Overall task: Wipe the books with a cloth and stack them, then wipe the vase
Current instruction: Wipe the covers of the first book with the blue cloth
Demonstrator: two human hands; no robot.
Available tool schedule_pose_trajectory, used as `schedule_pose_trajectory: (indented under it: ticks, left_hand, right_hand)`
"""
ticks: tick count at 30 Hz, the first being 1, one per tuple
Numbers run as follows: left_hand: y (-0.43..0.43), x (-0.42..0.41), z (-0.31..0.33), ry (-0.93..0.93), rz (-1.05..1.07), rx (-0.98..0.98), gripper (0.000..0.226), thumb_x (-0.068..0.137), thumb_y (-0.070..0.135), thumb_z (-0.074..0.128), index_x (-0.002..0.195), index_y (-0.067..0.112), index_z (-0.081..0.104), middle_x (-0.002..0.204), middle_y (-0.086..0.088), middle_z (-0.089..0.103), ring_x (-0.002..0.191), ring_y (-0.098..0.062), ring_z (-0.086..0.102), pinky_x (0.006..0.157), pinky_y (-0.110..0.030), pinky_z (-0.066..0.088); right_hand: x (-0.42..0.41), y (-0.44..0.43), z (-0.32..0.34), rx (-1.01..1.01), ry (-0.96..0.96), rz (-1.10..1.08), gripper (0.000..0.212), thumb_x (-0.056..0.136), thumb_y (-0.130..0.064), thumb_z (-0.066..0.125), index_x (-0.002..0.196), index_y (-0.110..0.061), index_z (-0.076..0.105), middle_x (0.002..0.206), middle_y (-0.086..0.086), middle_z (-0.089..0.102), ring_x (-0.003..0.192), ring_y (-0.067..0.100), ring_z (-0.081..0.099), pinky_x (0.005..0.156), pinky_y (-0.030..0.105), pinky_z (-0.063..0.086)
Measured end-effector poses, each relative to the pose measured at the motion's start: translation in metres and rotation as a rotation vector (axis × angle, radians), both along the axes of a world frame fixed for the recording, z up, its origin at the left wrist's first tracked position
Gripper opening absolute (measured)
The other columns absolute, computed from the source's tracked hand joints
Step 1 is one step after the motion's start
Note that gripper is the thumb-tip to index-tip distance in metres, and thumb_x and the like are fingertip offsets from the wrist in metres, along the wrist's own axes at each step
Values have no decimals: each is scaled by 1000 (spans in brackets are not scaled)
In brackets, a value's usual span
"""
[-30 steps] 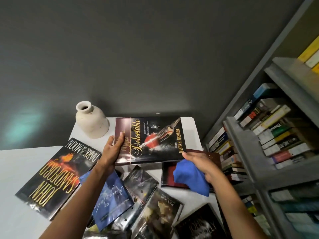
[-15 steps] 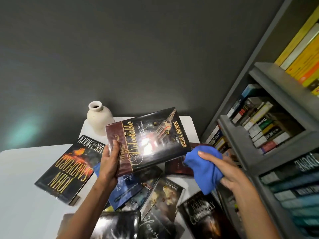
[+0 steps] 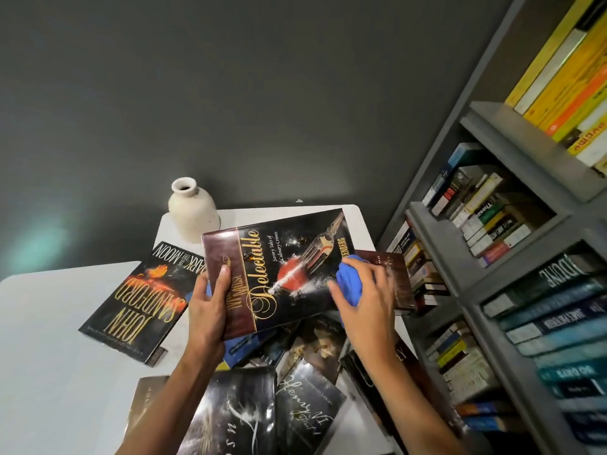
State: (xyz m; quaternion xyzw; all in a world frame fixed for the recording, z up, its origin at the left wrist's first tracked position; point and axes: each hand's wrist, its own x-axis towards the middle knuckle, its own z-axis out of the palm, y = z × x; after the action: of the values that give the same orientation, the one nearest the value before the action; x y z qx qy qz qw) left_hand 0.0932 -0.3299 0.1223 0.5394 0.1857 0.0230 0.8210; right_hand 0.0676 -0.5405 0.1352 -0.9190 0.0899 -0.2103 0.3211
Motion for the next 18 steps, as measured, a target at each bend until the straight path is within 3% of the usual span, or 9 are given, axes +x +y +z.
schedule_pose_trajectory:
  ticks: [2,7,9,11,15,18]
  left_hand:
    - [2,-3,0,12,-11,-5,39,72,44,69,99,18,56,71,-1,73,58,-15,69,53,-31,59]
    - [1,-5,-1,10,-22,-27,13,93,27,57,101,17,53,70,0,73,57,-14,69,51,-28,58]
    - [-1,-3,2,14,-16,-28,12,95,26,57,102,18,54,72,0,74,59,-14,70,52,-29,58]
    - [-3,-1,5,25,-1,-39,15,94,27,58,105,17,55,75,1,74,61,-15,71,53,-30,58]
    - [-5,-1,7,65,-14,-57,25,95,27,57,115,13,51,76,-1,75,59,-18,71,49,-33,58]
    - [-5,-7,2,111,-25,-82,36,96,26,57,127,10,50,74,0,75,58,-17,71,46,-31,56]
  right_hand:
    - [-2,0,-1,-18,-8,3,38,82,-24,73,119,-20,63,114,1,54,104,17,45,83,20,37]
    - [12,-4,4,17,-92,13,36,86,-5,66,119,-18,63,111,0,56,102,16,48,88,21,41]
    - [22,5,8,8,-102,28,38,84,-3,67,120,-15,63,113,1,56,103,16,48,88,11,37]
    - [26,20,10,-24,-82,82,43,81,-2,70,121,-13,63,116,0,56,104,13,47,83,2,35]
    - [11,33,0,-116,-51,246,45,75,-2,76,117,-11,65,114,1,59,99,13,49,78,5,36]
    - [8,8,-2,-71,-5,156,41,77,1,73,117,-10,66,112,1,59,98,12,46,77,5,40]
